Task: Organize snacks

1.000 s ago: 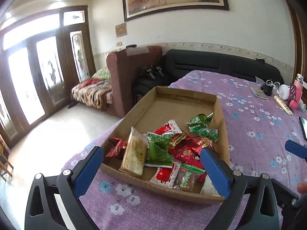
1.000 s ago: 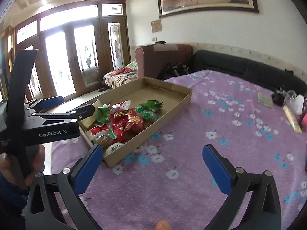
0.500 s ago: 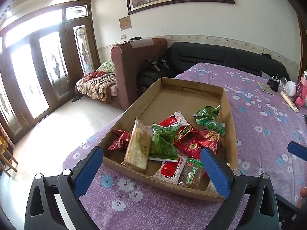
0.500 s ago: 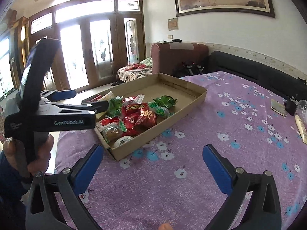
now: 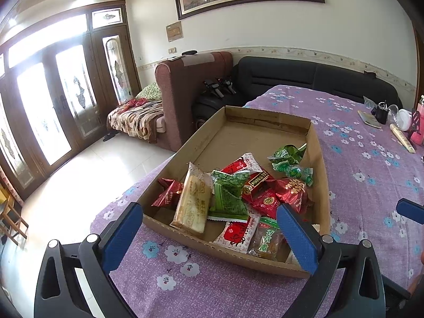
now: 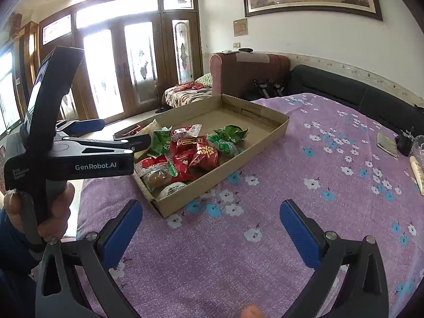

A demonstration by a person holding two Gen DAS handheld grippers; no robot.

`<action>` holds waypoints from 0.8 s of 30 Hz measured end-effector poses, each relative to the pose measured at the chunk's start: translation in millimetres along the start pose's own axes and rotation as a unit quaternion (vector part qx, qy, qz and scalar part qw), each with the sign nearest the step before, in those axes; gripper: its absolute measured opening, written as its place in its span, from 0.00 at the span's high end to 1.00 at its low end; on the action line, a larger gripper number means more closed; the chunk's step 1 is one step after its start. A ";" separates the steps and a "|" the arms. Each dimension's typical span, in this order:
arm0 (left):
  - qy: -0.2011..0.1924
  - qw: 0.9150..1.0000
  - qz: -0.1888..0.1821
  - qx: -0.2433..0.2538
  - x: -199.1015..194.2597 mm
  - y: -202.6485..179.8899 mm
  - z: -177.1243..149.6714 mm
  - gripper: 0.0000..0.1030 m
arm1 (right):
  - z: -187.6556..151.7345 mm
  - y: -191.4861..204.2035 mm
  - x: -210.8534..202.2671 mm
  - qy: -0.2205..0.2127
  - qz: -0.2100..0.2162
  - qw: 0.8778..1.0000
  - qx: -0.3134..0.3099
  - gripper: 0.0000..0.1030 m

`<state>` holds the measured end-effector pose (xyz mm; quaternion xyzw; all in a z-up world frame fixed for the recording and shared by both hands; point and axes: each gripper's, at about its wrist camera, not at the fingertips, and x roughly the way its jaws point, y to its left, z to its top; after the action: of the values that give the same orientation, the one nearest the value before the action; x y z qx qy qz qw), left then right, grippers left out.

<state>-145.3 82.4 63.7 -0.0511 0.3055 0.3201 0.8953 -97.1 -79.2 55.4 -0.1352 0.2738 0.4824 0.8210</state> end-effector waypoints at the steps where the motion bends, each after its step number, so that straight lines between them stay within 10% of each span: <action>1: 0.000 1.000 0.000 0.001 -0.2 0.2 -0.3 0.01 | 0.0 0.0 -0.3 0.000 0.000 1.000 0.000 0.00; 24: 0.003 1.000 0.010 0.001 0.6 1.7 -0.4 0.01 | 0.0 1.8 -1.4 -0.004 0.000 1.000 0.000 0.00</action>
<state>-146.2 84.0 63.2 -0.0479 0.3093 0.3287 0.8911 -99.2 -79.3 56.3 -0.1328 0.2703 0.4830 0.8222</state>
